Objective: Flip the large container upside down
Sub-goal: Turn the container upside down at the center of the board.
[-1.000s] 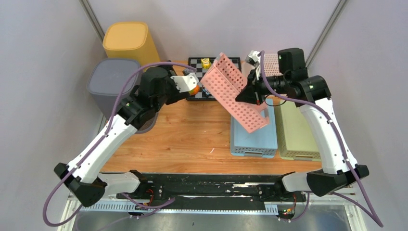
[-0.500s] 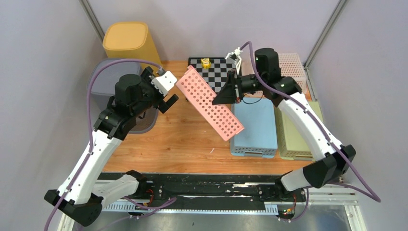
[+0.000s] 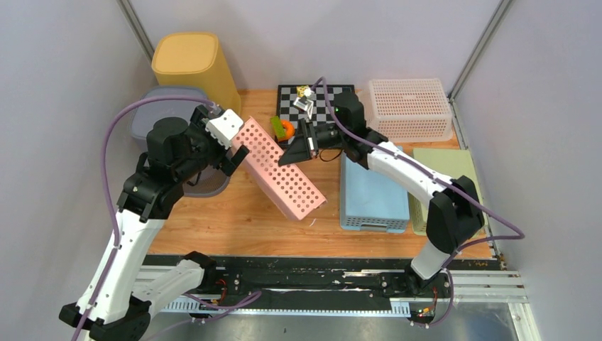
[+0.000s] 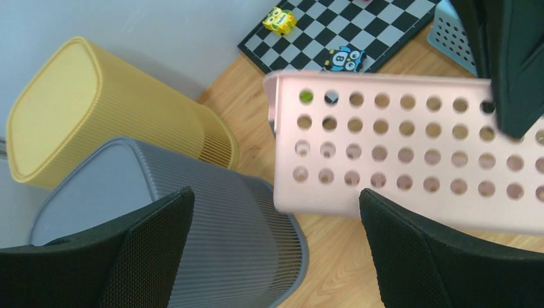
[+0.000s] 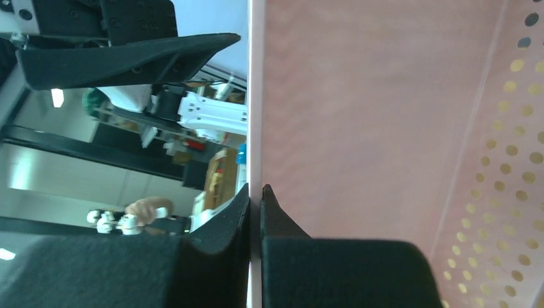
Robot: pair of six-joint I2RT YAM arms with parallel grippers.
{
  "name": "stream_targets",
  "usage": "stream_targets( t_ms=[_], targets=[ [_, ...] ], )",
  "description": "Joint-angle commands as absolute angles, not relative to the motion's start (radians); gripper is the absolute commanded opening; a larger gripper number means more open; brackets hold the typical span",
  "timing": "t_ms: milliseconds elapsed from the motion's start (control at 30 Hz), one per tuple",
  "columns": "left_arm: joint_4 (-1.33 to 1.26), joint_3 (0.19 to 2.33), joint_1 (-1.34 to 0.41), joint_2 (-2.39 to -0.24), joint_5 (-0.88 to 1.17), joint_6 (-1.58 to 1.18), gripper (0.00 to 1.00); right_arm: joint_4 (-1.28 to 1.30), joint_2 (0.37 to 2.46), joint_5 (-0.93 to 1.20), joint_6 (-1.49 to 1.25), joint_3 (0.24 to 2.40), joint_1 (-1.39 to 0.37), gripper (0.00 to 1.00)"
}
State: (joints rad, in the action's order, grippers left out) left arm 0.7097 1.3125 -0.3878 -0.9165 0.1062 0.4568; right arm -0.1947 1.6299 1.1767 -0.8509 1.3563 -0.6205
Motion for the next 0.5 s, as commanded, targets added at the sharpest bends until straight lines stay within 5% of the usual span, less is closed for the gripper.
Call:
stream_targets(
  t_ms=[0,467],
  targets=[
    [0.764,1.358,-0.38,-0.886,0.076,0.462,1.0,-0.473,1.687,1.189,-1.082,1.322,-0.68,0.02],
    [0.861,1.377,-0.38,-0.907,0.212,0.525,1.0,-0.733,1.866,1.101,-1.296,1.114,-0.65,0.02]
  ],
)
